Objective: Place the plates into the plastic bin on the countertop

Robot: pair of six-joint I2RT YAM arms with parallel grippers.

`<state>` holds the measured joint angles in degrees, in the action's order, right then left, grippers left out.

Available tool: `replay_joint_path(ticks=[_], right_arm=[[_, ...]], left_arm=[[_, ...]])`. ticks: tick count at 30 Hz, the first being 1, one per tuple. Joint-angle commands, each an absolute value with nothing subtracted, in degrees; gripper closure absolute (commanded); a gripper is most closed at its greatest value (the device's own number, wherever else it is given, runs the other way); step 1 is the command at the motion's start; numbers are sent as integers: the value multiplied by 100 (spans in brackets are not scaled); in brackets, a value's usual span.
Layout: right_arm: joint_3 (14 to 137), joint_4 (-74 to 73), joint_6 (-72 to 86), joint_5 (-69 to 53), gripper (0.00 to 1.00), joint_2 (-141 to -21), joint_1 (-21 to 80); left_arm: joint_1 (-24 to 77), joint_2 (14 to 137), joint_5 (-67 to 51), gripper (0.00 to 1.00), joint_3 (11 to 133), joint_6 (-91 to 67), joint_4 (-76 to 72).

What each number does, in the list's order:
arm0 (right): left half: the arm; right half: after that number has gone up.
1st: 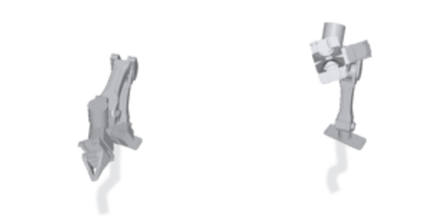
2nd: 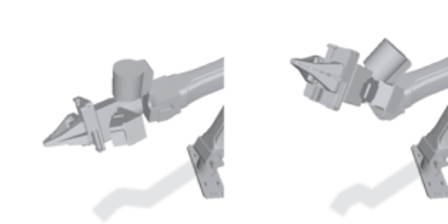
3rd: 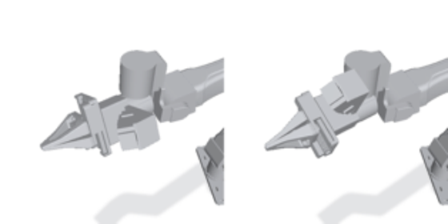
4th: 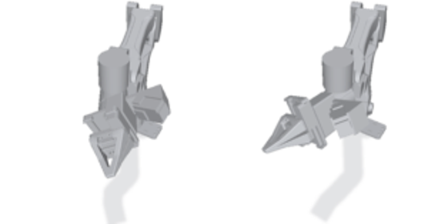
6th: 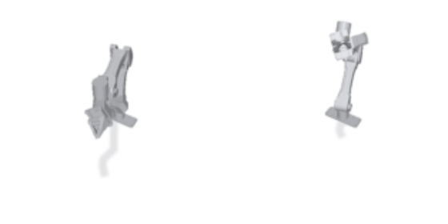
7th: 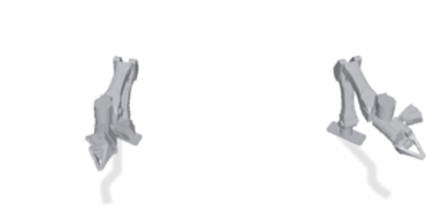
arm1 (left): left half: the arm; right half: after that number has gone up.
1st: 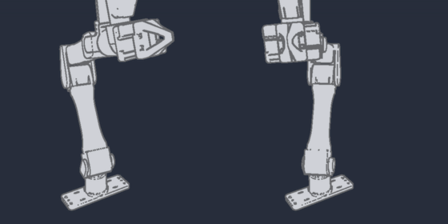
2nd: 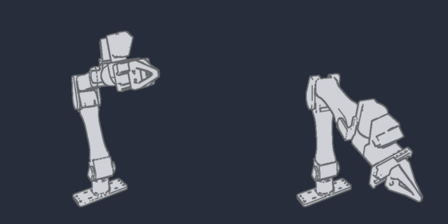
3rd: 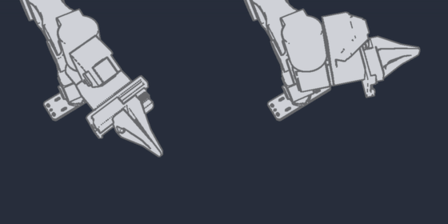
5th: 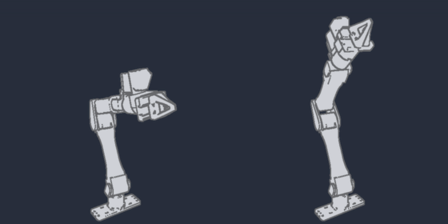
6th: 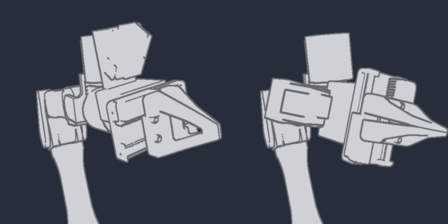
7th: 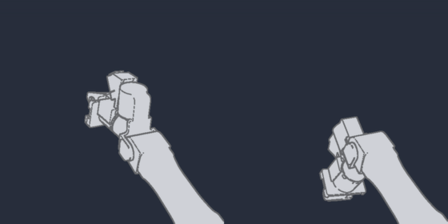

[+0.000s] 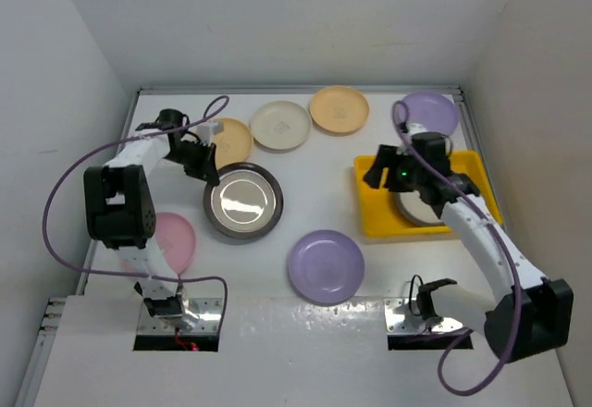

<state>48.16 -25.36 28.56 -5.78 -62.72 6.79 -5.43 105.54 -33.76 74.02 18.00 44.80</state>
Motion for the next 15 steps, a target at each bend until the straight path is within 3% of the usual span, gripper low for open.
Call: replay_joint_path(ticks=[1,3,4,5,7,15], right_arm=[[5184,-1873,2391,-1519,37,-6617,1877],[5378,-1697,2225,-1723,36,-7099,2370],[5596,-1688,2189,-1670,30,-7241,2678],[5816,-1644,2145,-1322,8,-7373,2811],[6151,-1504,1961,-1196,0,-7856,3136],[7004,-721,1837,-1994,5,-8965,3199]], left_arm=[[50,9145,-3270,100,7910,2319,4491],[315,8738,-3191,100,8102,2382,4491],[456,8571,-3130,100,8199,2382,4491],[727,8448,-3068,100,8287,2382,4491],[957,8227,-3015,100,8594,2242,4561],[1696,8174,-3269,100,9105,2241,4904]])
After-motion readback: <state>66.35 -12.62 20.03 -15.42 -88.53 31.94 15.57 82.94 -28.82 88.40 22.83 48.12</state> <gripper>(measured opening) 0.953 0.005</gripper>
